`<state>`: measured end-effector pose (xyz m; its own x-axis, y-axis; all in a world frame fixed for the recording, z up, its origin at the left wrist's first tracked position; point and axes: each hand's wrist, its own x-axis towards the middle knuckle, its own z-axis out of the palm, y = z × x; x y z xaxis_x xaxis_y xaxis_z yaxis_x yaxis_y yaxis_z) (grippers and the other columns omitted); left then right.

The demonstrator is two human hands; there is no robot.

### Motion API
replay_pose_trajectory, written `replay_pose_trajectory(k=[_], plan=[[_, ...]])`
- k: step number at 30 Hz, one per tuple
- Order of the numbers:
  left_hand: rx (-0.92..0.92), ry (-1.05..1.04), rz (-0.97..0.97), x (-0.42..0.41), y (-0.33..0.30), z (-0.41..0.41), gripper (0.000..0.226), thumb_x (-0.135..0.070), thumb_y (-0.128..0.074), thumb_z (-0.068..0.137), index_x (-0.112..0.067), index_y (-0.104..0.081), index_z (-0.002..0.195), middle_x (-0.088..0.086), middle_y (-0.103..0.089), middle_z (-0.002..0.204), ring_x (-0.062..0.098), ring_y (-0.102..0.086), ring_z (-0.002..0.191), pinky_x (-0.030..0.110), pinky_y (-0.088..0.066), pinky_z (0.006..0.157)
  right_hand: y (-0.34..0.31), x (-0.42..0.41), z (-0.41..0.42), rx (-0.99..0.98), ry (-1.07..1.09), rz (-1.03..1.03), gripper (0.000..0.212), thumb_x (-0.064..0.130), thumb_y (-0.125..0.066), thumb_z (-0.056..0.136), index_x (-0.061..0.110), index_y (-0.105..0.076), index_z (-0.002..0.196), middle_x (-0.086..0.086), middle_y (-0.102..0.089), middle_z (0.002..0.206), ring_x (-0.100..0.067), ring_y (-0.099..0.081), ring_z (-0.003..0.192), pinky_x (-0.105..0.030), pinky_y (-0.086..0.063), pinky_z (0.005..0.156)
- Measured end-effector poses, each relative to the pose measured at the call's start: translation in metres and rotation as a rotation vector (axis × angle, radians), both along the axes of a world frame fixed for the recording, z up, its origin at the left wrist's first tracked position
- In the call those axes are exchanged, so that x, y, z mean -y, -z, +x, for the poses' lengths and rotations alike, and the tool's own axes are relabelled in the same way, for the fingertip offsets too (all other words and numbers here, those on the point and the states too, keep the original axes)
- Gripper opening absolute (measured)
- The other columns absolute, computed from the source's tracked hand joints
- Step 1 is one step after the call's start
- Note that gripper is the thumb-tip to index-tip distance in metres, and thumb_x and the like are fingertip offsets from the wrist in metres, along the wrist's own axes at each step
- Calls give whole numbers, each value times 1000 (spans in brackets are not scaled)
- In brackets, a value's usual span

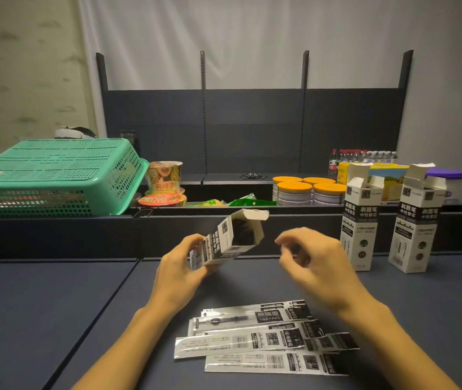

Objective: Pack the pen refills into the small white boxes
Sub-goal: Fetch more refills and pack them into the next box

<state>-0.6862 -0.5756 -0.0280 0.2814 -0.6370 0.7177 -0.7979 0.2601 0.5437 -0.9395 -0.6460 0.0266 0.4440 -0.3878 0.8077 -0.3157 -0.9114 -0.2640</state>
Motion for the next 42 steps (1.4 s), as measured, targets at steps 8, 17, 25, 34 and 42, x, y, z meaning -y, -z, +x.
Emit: replay_pose_trajectory(k=[8,17,25,34,42], plan=[[-18,-15,11,2,1,1,49,-25,-81,73,-29,-56,116,-15,-65,109,5,-61,99,12,-50,80,13,6,-3,-757,27,435,34,49,-66,84,29,-71,111,9,-65,97,-6,-58,89,-22,-49,77],[-32,-18,19,2,2,3,49,-25,-81,74,-27,-57,116,-15,-65,110,7,-62,100,14,-50,81,12,-1,-1,-748,-9,433,19,41,-72,82,26,-70,93,11,-59,93,-6,-53,86,-18,-44,71],[-46,-25,21,2,1,2,51,-29,-83,71,-28,-57,115,-17,-65,107,3,-61,100,11,-48,79,-13,-8,-12,-192,-372,714,10,16,-77,80,11,-69,80,-11,-72,83,-24,-64,67,-34,-50,62],[-66,-8,25,1,-1,0,50,-34,-82,72,-28,-57,115,-16,-65,108,4,-61,100,13,-49,81,-36,-22,-16,530,-725,981,22,12,-65,73,1,-52,87,-26,-71,89,-33,-72,68,-33,-60,59],[-45,-7,34,1,-1,-1,48,-30,-81,73,-29,-56,113,-13,-65,109,7,-62,99,3,-44,76,-40,-16,-23,778,-694,788,14,8,-55,85,4,-63,97,-19,-73,94,-34,-72,87,-35,-59,74]])
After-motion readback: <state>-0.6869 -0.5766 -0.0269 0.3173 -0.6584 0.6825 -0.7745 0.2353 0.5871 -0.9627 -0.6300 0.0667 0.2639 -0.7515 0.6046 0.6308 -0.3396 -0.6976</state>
